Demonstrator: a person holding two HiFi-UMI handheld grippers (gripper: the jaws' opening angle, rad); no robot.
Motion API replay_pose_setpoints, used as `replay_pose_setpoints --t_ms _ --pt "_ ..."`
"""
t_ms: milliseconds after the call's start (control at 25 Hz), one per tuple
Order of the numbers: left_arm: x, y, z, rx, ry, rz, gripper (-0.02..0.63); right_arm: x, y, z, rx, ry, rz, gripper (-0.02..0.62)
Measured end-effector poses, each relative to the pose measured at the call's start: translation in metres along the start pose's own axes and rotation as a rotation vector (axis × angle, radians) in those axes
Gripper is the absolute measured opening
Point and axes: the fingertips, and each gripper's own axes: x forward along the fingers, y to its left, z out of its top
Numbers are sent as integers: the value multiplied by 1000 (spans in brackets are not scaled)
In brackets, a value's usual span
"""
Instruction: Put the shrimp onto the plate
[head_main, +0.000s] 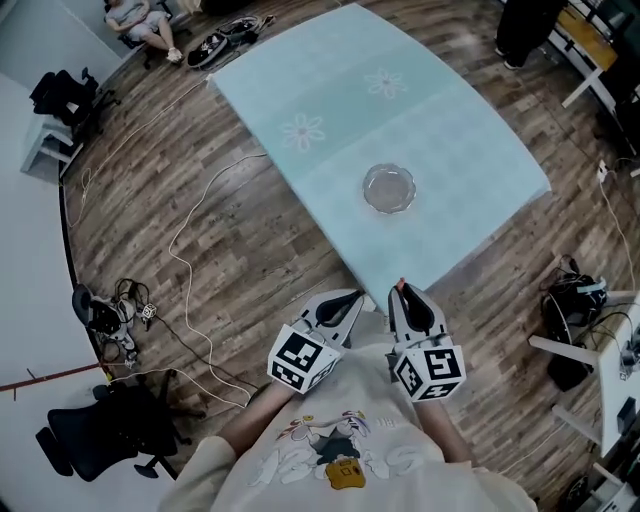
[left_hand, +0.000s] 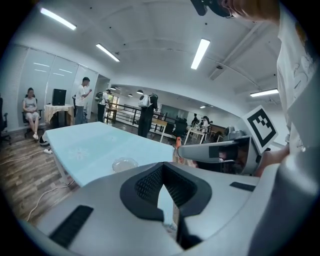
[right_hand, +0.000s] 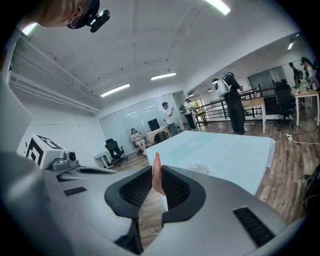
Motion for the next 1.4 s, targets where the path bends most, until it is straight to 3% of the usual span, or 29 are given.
replay_pose_setpoints --t_ms 160,400,760,1000,1400 --pt "41 26 27 15 -20 16 8 34 -39 23 -12 -30 -13 78" --pt "76 30 25 29 53 -43 8 65 -62 37 1 -49 -31 78" --pt "115 46 24 38 107 -77 8 103 -86 24 59 -4 -52 78" --pt "137 70 14 -7 142 -54 8 126 -104 17 83 32 -73 78" --pt "160 102 -20 -14 191 -35 8 161 -117 -9 83 106 -81 78"
